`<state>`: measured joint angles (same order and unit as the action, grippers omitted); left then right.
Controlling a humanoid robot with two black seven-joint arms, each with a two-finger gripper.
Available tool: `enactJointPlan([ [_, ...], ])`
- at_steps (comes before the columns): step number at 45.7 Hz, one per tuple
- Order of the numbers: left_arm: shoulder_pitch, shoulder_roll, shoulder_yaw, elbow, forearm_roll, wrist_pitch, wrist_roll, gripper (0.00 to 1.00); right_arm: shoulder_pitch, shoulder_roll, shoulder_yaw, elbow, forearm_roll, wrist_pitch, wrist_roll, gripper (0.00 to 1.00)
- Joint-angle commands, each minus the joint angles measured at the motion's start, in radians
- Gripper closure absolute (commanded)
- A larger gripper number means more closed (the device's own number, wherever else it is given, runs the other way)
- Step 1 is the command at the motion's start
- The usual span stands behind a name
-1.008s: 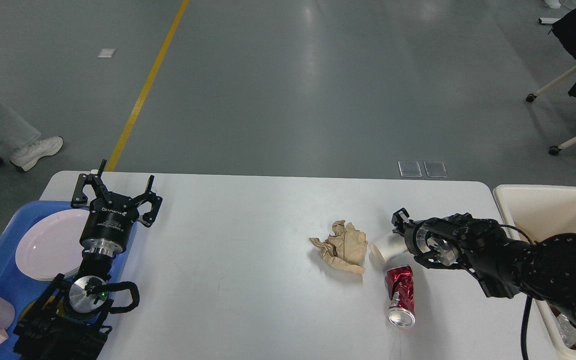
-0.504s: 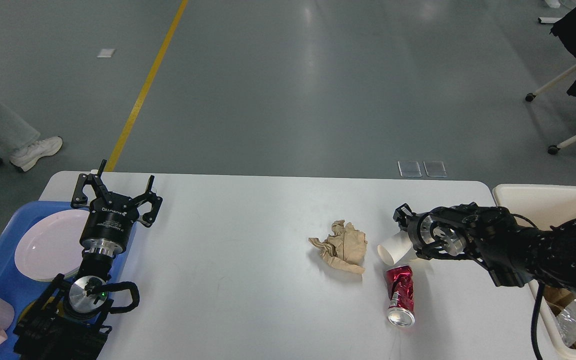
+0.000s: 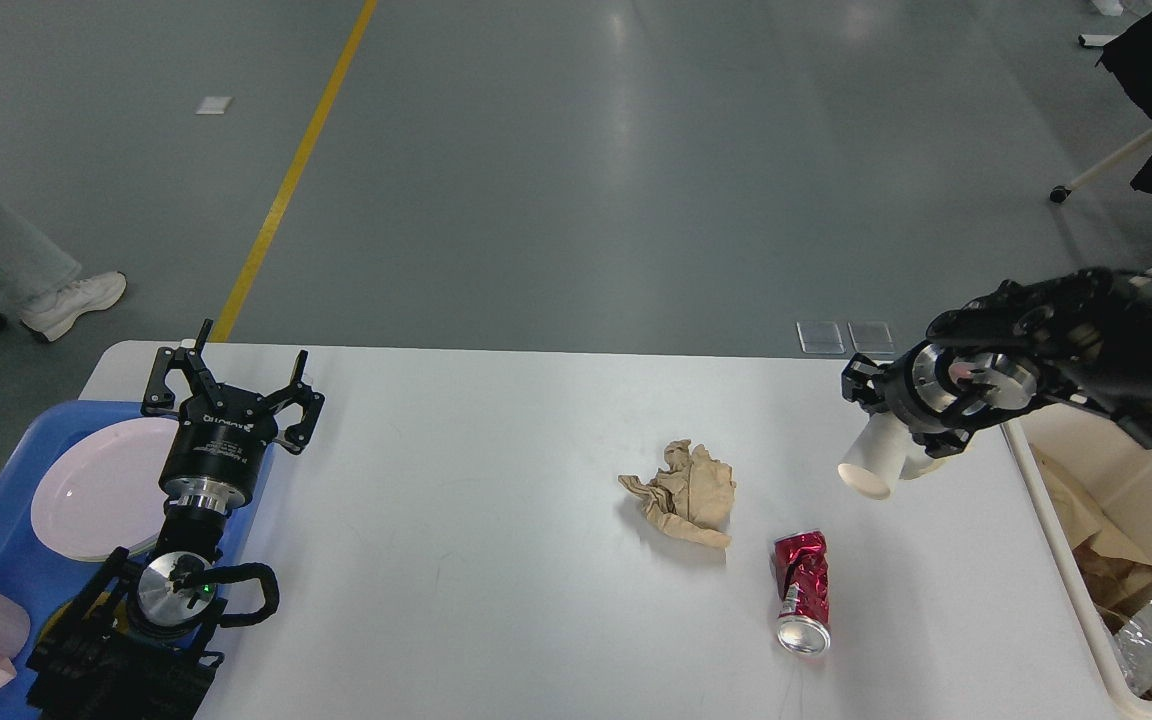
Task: Tidy desktop
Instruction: 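Carry the paper cup over the bin and release it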
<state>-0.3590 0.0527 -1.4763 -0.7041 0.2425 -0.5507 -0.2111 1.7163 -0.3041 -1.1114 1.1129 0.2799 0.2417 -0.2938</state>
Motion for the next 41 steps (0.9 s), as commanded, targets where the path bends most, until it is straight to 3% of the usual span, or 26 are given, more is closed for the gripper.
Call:
enactJointPlan([
  [1,0.000,-0.001,-0.001,0.000,0.000,0.000,0.001,0.04,0.233,0.006,-0.180,0.128,-0.002,0.207,0.004,1.00],
  [5,0.000,0.001,0.001,0.000,0.000,0.000,-0.001,0.03,0.360,0.007,-0.255,0.206,-0.030,0.329,0.008,1.00],
  [8,0.000,0.001,0.001,0.000,0.000,0.000,-0.001,0.04,0.440,0.005,-0.288,0.281,-0.094,0.364,0.034,1.00],
  [13,0.000,-0.001,0.001,0.000,0.000,0.000,-0.001,0.04,0.535,0.002,-0.349,0.410,-0.195,0.370,0.149,1.00],
  [14,0.000,0.001,0.001,0.000,0.000,0.000,-0.001,0.04,0.557,0.003,-0.373,0.441,-0.224,0.370,0.210,1.00],
  [15,0.000,0.001,0.001,0.000,0.000,0.000,-0.001,0.04,0.560,0.003,-0.384,0.449,-0.229,0.372,0.234,1.00],
  [25,0.000,0.001,0.001,0.000,0.000,0.000,-0.001,0.04,0.575,0.005,-0.479,0.487,-0.240,0.370,0.370,1.00],
  [31,0.002,-0.001,0.001,0.000,0.000,0.000,-0.001,0.03,0.574,-0.045,-0.509,0.484,-0.312,0.351,0.383,1.00],
  [41,0.002,0.001,0.001,0.000,0.000,0.000,-0.001,0.04,0.395,-0.329,-0.493,0.372,-0.473,0.216,0.369,1.00],
])
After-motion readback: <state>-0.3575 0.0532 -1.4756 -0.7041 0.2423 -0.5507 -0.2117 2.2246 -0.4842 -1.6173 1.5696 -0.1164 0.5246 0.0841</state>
